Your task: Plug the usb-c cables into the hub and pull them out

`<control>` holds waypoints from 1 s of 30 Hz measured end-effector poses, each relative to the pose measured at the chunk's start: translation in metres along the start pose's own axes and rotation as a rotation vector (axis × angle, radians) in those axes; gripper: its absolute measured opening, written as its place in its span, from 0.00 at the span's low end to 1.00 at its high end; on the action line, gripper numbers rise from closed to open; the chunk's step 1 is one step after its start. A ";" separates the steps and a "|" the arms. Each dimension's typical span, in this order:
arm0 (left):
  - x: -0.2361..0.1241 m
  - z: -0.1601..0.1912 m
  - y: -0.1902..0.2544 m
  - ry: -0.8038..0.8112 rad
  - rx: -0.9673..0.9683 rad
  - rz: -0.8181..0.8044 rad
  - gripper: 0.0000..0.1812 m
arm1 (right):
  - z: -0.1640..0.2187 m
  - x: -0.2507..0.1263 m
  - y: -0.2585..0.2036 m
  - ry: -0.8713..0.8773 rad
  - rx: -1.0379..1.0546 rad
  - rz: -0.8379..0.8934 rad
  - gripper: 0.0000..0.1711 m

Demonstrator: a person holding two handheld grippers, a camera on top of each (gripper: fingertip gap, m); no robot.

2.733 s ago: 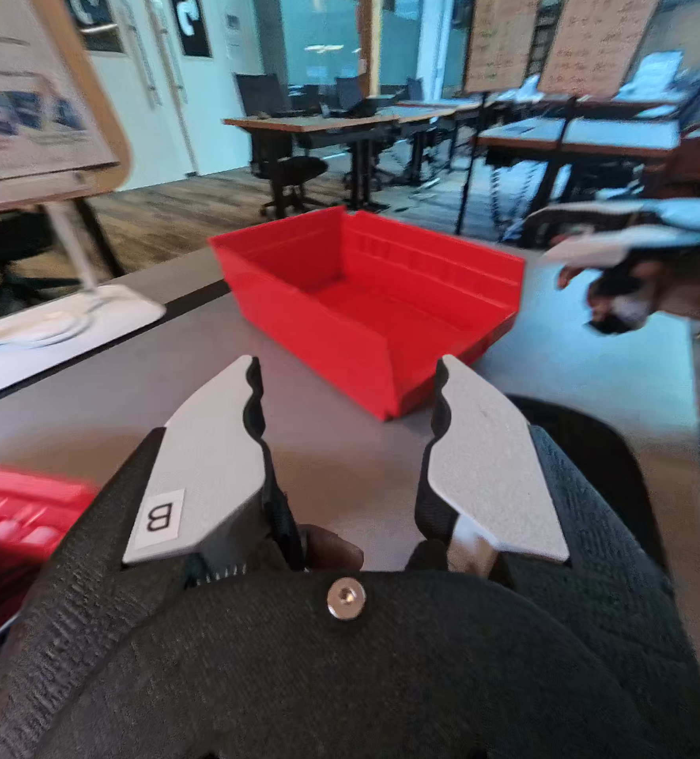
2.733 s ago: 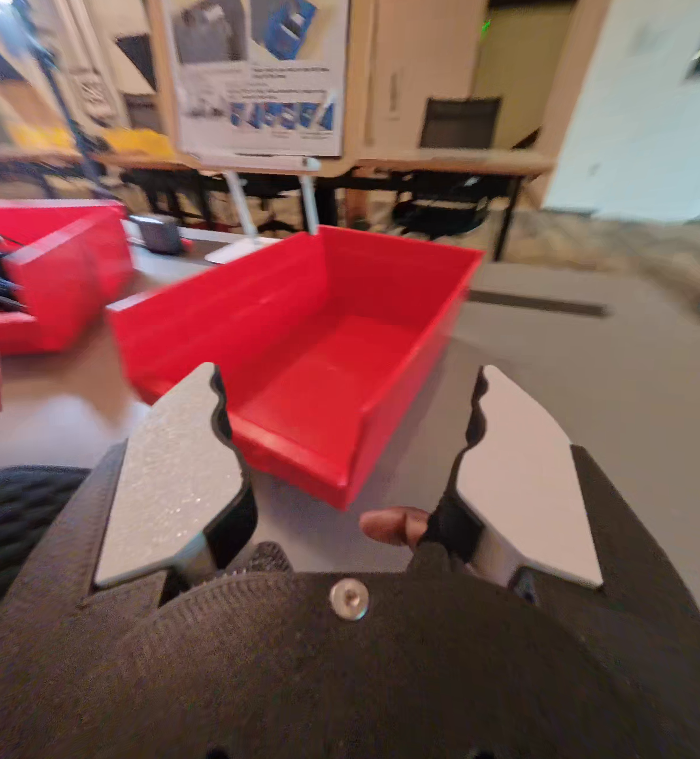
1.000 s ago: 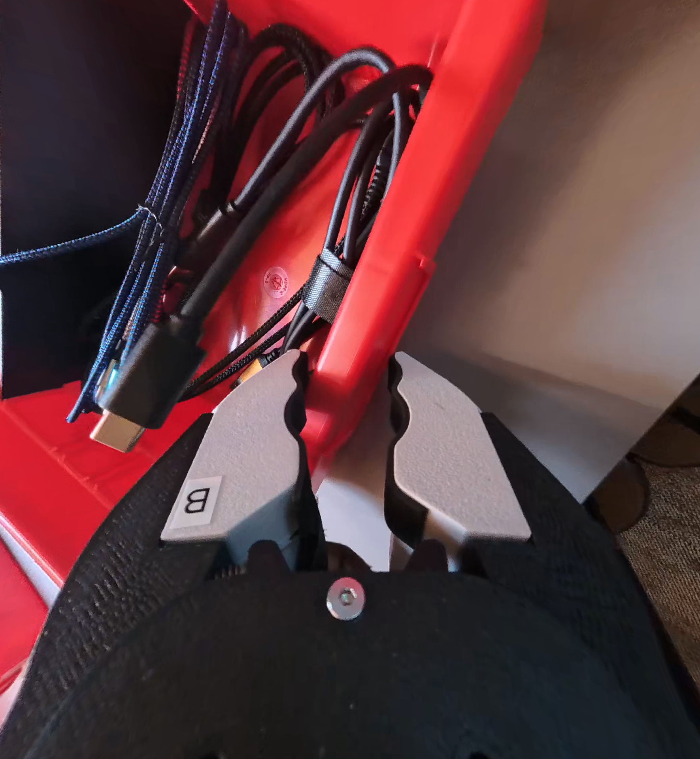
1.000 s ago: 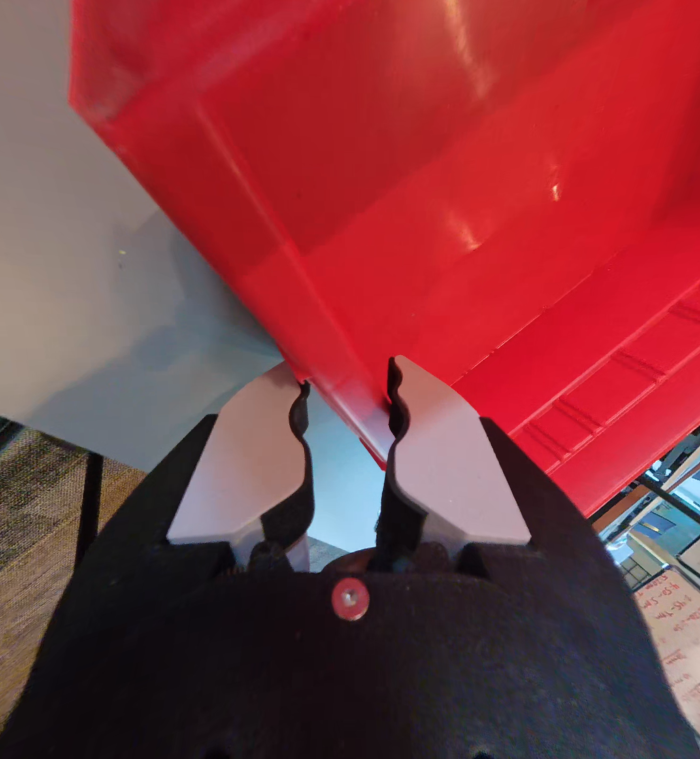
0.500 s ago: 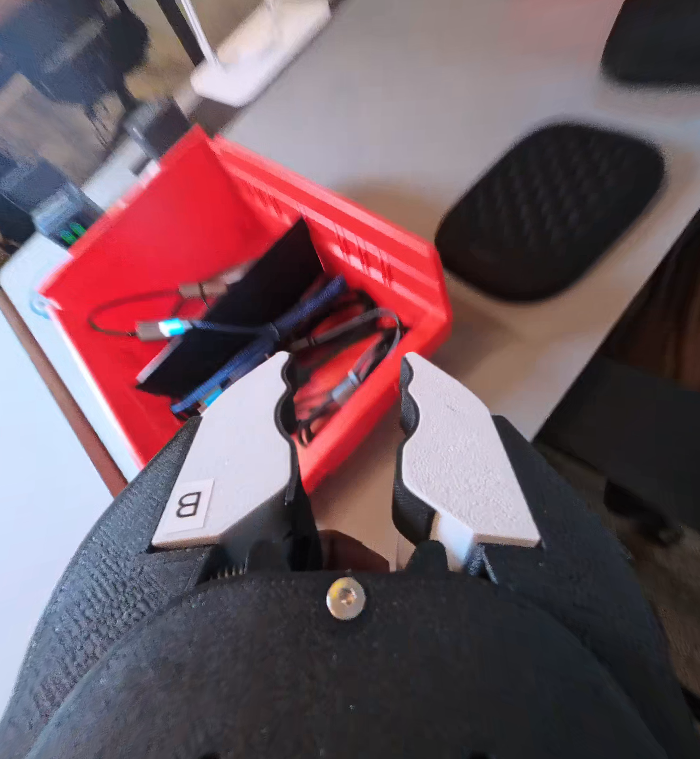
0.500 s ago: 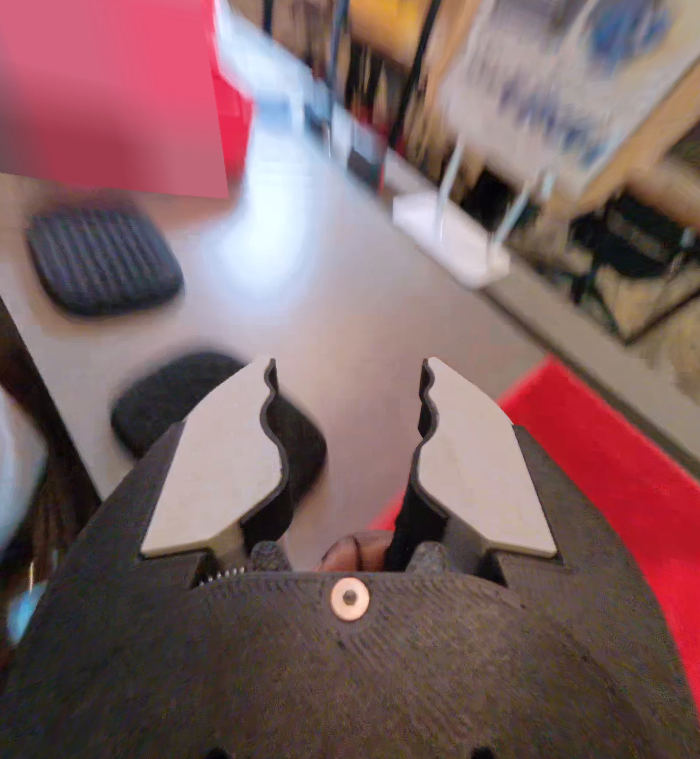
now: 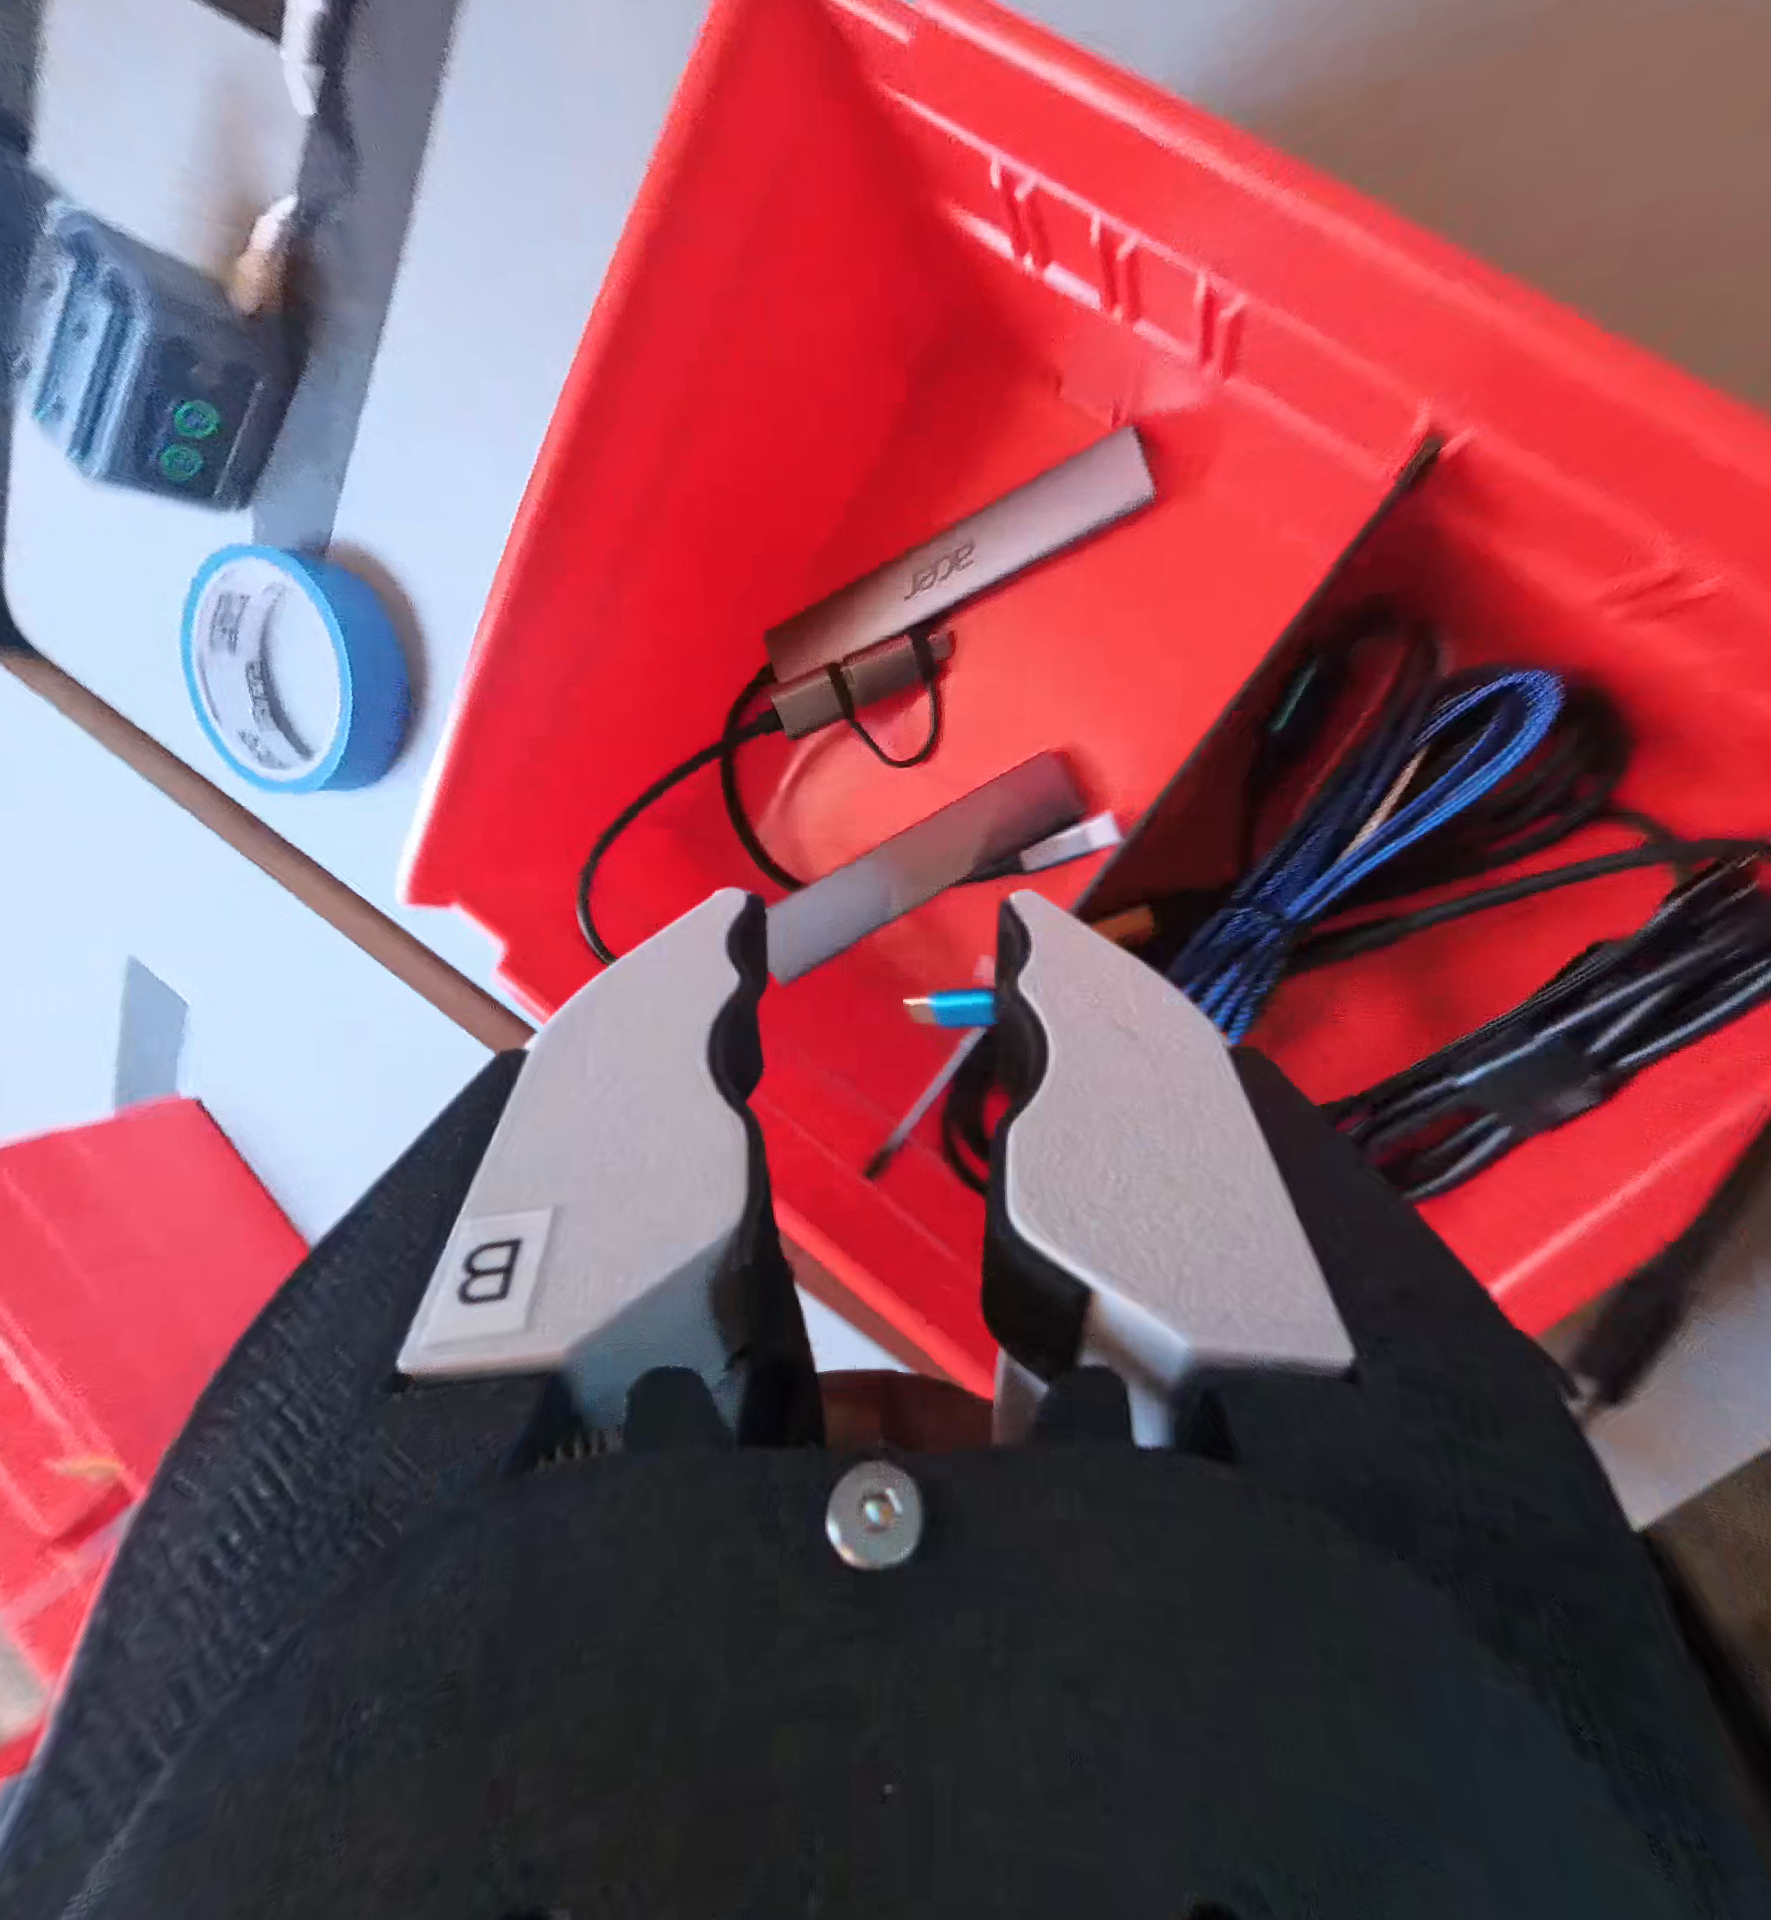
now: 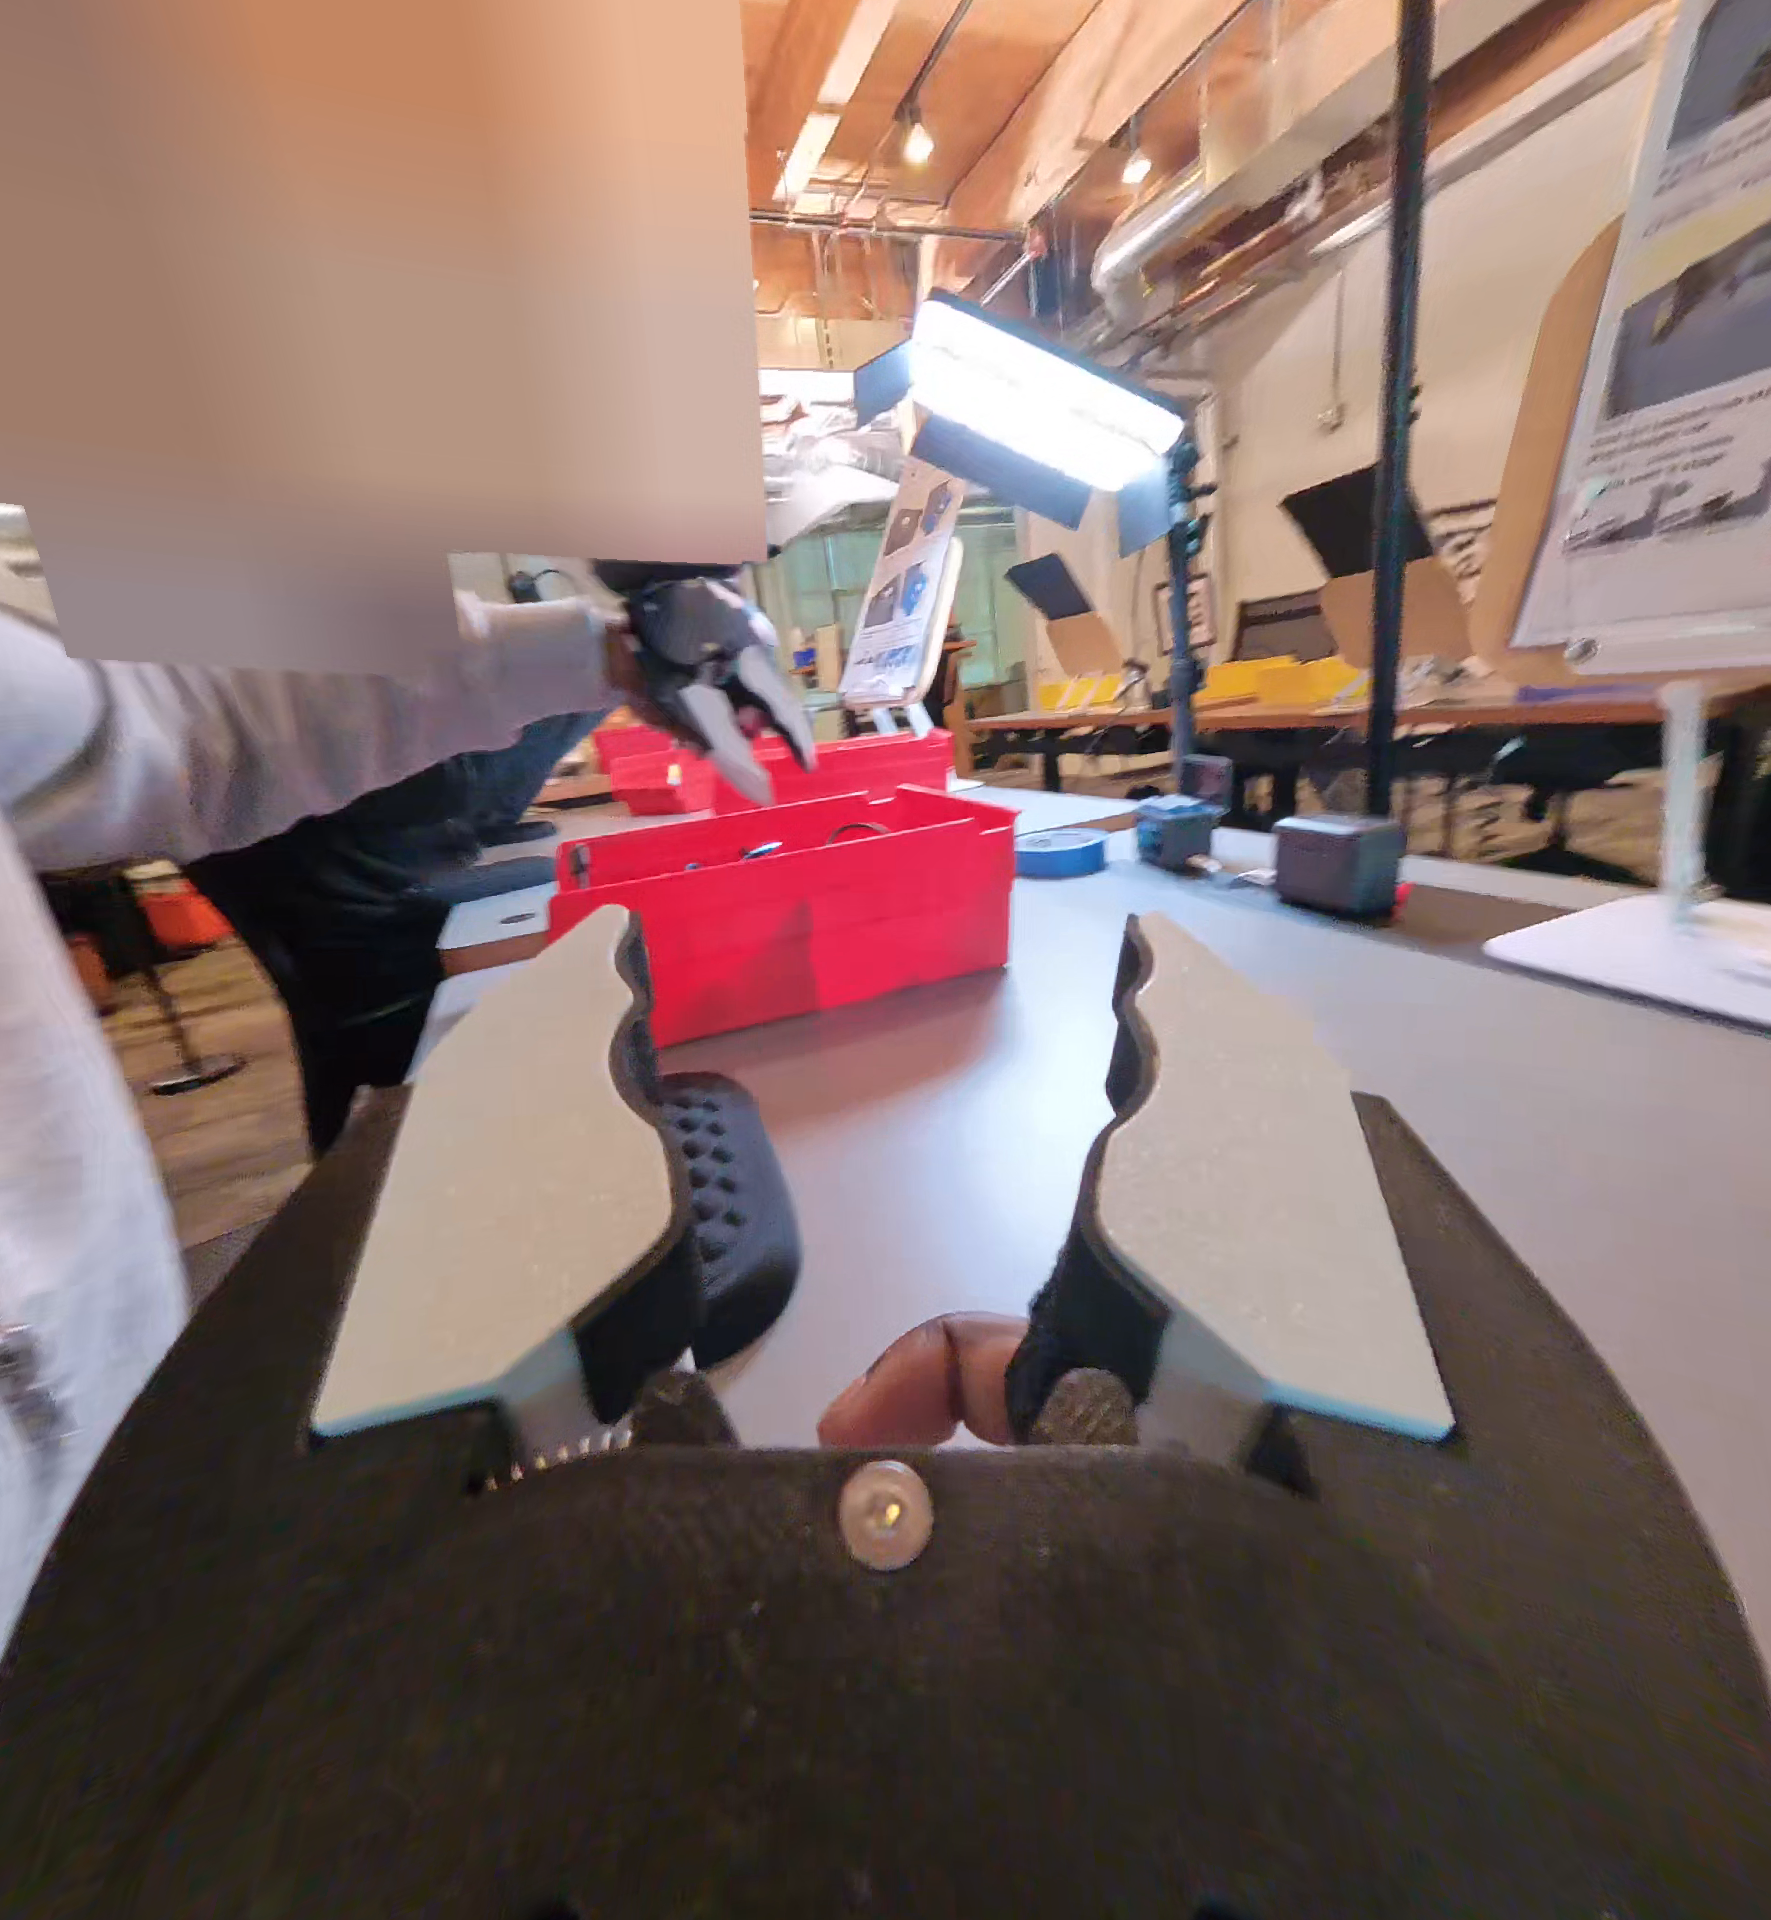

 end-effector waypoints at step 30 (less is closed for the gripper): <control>0.101 0.005 0.013 -0.407 0.721 0.287 0.16 | 0.003 -0.010 0.009 -0.022 0.093 -0.008 0.43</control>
Point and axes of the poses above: each gripper's, where its closed fingertips meet, x out along the fingers, z out of its underside, y = z × x across the jaws, the point moved 9 cm from there along -x, back along the fingers, and after that the axes turned 12 degrees about -z, right-handed, at the moved point
